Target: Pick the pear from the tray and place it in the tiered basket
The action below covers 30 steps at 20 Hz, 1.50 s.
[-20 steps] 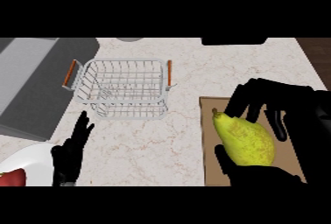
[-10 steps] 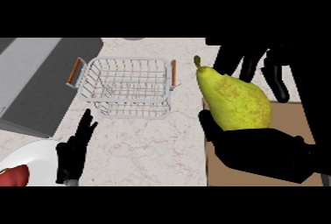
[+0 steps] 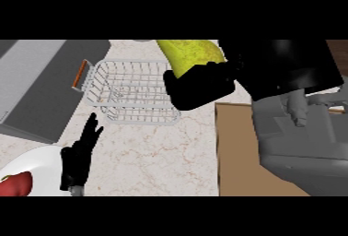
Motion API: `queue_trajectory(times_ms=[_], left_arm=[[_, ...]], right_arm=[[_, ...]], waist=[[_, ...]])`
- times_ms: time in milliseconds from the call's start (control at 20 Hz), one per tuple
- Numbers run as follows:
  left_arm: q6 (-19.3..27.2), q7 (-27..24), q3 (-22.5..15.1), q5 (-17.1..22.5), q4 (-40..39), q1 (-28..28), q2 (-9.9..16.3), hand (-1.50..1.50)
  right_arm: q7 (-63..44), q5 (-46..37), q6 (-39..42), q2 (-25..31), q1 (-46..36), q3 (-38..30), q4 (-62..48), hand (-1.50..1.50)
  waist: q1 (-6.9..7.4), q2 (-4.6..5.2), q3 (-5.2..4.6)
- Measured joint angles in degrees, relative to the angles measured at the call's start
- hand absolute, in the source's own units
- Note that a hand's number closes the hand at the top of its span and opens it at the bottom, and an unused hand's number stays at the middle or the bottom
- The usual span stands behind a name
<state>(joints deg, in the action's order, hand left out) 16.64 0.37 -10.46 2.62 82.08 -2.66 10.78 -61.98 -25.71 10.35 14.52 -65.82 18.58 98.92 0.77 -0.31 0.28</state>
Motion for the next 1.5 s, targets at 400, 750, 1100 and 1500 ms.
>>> queue_trajectory(times_ms=[400,750,1100,1500], left_arm=[[-1.1,-2.0,1.1,0.1,-1.4,0.4,-0.2,0.00],[-1.3,-2.2,0.9,-0.5,-0.8,0.2,-0.8,0.00],[-1.1,-1.2,0.2,-1.4,-0.2,0.4,-1.6,0.00],[-1.7,-1.0,0.4,-1.6,-0.5,0.9,-1.7,0.00]], right_arm=[[5.1,-4.4,-1.2,-6.8,-2.9,1.5,-14.4,1.50],[8.4,-10.2,-6.2,-12.1,-2.9,2.9,-26.7,1.50],[11.8,-5.3,-16.7,-14.1,-0.4,2.8,-33.7,-1.50],[18.0,8.3,-29.8,-14.4,1.6,1.4,-35.9,-1.50]], waist=[[0.10,0.11,0.10],[0.29,0.22,0.07],[0.93,0.42,0.03],[1.36,0.48,0.03]])
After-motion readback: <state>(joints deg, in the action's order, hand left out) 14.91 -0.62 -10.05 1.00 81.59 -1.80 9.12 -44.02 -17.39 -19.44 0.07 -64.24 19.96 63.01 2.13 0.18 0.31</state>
